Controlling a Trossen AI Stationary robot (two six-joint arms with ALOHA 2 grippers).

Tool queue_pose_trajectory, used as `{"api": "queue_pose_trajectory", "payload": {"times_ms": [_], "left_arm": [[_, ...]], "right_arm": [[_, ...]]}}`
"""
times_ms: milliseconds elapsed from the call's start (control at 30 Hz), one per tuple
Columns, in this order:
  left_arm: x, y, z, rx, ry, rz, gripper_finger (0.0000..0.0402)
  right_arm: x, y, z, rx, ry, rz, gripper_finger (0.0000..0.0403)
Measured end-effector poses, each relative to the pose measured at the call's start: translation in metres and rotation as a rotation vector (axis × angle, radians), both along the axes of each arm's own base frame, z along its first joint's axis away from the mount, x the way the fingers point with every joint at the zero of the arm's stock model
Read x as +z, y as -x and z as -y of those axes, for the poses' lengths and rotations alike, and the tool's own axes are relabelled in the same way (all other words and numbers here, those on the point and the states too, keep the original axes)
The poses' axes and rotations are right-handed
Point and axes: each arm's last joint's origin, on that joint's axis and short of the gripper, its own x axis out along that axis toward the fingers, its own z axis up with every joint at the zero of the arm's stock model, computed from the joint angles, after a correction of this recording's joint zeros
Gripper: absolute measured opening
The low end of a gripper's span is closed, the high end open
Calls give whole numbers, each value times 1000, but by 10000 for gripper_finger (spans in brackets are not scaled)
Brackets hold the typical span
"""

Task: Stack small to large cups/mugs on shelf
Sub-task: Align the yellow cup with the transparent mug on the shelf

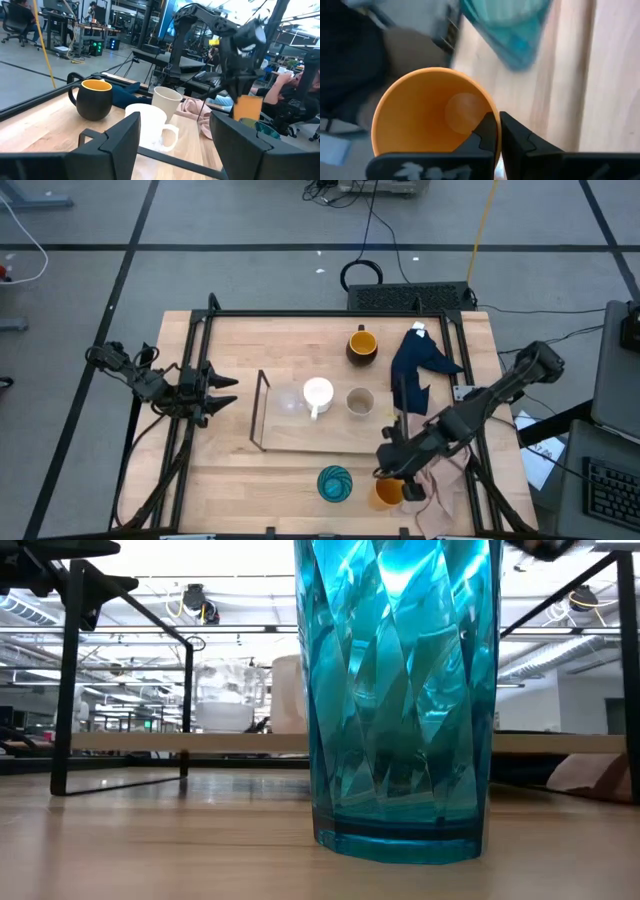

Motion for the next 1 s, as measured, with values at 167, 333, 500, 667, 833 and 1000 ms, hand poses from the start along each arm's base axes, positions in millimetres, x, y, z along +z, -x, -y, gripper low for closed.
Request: {"api": "queue_pose_trajectory", "payload": {"times_ms": [167,333,500,667,833,1000], "left_arm": [[0,0,0,0,2,2,237],[0,0,0,-1,5,2,237],[0,0,0,-1,5,2,237],[0,0,0,0,4,0,237],[0,0,0,-1,2,-2,237],[0,0,0,-1,2,-2,237]], "right_arm": [[9,1,1,14,-2,82,1],[5,1,2,29,24,52,1],[6,0,2,27,21,59,0],[14,1,3,25,18,78,0],[32,-3,1,40,22,149,0],[51,-3,5,47,107,201,0]]}}
